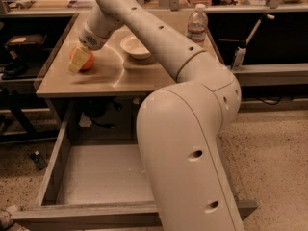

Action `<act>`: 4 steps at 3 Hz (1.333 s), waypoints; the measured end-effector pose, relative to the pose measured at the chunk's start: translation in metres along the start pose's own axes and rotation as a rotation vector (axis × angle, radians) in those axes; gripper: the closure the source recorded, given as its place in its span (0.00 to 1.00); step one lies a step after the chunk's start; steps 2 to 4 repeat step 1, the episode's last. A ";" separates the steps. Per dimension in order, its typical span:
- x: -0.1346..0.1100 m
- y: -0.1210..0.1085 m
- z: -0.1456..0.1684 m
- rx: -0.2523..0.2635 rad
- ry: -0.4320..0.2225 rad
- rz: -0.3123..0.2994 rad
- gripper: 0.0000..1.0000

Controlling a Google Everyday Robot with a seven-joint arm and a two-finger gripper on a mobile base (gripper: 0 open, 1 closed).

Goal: Pick orange from top drawer and place on counter

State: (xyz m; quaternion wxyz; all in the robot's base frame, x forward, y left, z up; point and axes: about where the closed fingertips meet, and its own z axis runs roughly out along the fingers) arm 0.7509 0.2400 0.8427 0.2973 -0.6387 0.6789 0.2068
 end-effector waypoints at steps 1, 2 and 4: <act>0.000 0.000 0.000 0.000 0.000 0.000 0.00; 0.000 0.000 0.000 0.000 0.000 0.000 0.00; 0.000 0.000 0.000 0.000 0.000 0.000 0.00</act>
Offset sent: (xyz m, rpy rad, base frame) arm 0.0000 0.0000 0.0000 0.0000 0.0000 0.0000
